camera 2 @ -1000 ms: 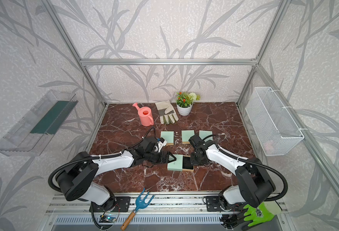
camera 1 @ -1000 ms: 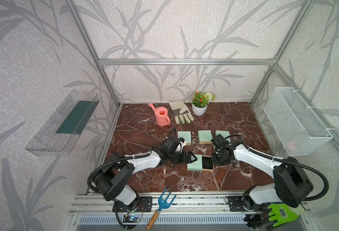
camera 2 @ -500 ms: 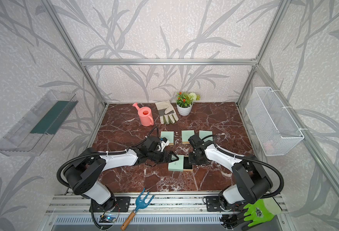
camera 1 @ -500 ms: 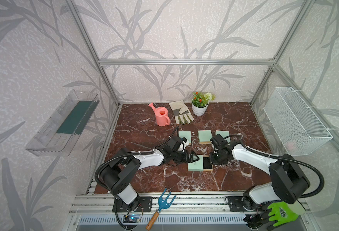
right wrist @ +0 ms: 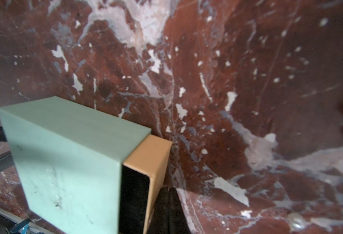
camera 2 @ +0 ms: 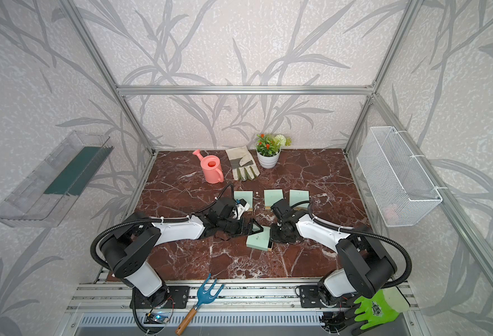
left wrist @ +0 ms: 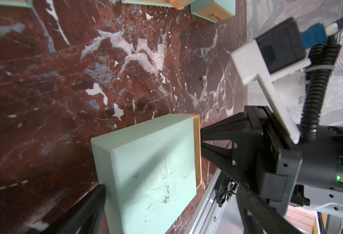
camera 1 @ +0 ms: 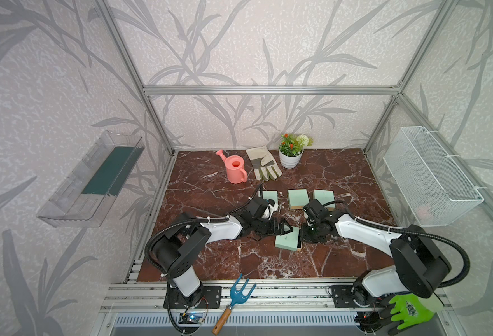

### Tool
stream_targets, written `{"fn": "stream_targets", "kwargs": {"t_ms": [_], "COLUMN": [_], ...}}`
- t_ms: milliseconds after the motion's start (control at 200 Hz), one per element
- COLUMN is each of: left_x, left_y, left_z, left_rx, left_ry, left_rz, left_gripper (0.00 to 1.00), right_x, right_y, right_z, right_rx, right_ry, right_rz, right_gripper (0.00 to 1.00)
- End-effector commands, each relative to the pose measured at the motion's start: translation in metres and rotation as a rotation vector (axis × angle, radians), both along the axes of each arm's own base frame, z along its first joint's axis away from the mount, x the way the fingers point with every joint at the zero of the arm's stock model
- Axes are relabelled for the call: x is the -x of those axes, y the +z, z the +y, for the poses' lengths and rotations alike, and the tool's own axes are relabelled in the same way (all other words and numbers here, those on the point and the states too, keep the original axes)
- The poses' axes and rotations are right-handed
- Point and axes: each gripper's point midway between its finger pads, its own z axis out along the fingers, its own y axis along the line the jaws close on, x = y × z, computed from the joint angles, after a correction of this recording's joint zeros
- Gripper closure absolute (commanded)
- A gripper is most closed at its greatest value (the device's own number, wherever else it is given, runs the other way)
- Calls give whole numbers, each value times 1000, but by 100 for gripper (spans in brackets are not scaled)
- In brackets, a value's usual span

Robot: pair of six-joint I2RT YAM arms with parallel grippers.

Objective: Take out the earrings from the drawer-style jewelry box
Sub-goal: Close the drawer of the jewelry box.

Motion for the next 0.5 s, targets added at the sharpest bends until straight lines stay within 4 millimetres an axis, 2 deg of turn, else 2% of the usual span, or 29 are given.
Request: {"fn": "stream_targets", "kwargs": {"t_ms": [0, 315, 495], "left_x": [-2, -1, -1], "left_y": [13, 11, 12], "left_z": [-12, -13, -14], "left_rx": [47, 55, 58], "left_ry": [-19, -20, -24], "left_rz": [-14, -4, -5], "left_gripper": [0, 0, 1], "right_x": [-3, -10, -6], "right_y": [9, 11, 11], "right_z": [12, 23, 29], "right_rx": [-58, -110, -150], "right_ry": [-24, -49, -52], "right_rz": [-34, -67, -53], "right_gripper": [96, 94, 91]}}
